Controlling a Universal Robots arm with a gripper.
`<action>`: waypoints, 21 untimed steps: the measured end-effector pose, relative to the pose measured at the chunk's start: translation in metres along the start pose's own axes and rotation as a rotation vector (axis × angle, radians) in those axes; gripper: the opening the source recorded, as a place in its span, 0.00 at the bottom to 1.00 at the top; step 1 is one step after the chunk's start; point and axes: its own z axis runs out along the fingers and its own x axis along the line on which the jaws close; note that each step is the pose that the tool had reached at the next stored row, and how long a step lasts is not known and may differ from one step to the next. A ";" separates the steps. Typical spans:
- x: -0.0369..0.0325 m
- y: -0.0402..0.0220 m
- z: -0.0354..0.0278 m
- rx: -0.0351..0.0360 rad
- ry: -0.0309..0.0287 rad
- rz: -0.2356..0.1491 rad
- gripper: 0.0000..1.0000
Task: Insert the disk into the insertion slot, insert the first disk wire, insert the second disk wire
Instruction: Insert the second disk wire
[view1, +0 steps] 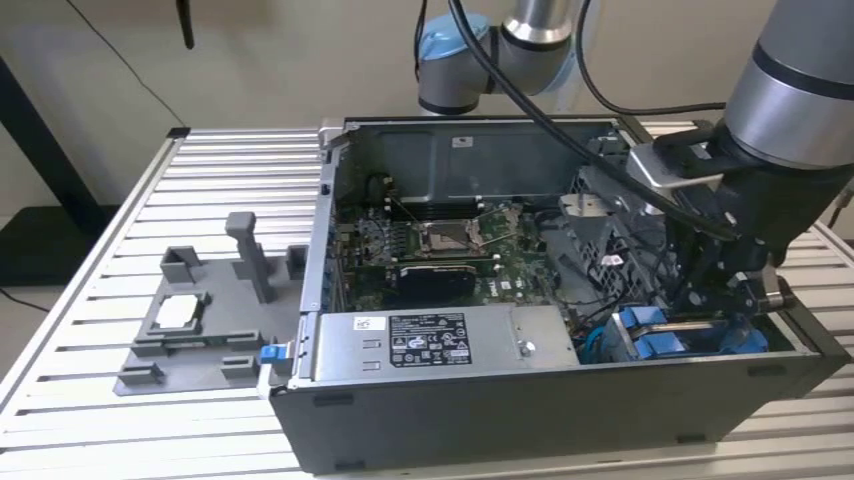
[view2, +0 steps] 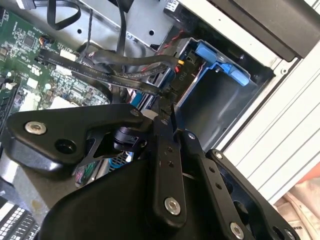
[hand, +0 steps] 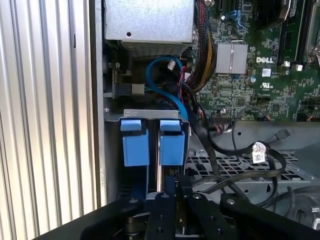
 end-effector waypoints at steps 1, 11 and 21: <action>-0.0001 0.0000 0.0002 0.0002 0.0004 0.003 0.16; -0.0010 0.0001 0.0017 0.0021 0.0041 0.032 0.16; -0.0032 0.0001 0.0020 0.0051 0.0086 0.074 0.16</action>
